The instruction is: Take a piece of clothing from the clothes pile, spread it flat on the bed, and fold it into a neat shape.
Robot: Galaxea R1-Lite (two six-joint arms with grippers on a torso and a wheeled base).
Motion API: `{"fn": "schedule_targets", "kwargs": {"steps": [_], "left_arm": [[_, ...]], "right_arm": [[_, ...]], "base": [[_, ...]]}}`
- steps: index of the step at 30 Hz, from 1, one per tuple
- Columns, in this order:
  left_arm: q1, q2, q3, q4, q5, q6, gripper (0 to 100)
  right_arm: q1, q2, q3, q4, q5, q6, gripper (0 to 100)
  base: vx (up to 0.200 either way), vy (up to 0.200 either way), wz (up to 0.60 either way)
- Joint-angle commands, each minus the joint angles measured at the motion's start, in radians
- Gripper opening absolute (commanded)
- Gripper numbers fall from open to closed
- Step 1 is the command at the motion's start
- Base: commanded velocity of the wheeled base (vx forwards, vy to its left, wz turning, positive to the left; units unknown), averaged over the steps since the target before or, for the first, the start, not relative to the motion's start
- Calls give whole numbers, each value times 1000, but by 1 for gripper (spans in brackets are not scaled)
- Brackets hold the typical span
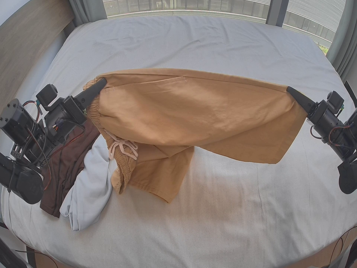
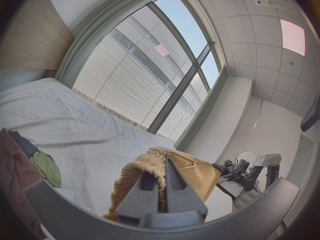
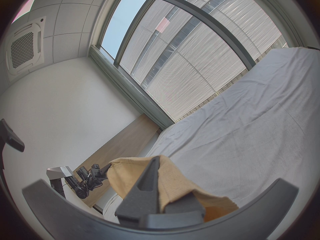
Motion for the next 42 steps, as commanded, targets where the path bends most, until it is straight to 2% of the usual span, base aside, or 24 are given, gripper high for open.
{"fn": "schedule_targets", "kwargs": {"steps": [1, 17, 30, 42], "left_arm": [[35, 4, 3, -1, -3, 2, 0], [81, 27, -36, -1, -6, -4, 0], [81, 147, -125, -1, 5, -4, 0], [64, 293, -307, 1, 71, -6, 0]], "right_arm": [[13, 32, -9, 0, -1, -1, 0], [24, 179, -180, 0, -9, -30, 0], [18, 328, -356, 1, -12, -27, 0], [1, 445, -485, 3, -12, -24, 0]], "base": [[0, 0, 0], [0, 0, 0], [0, 0, 0], [0, 0, 0]]}}
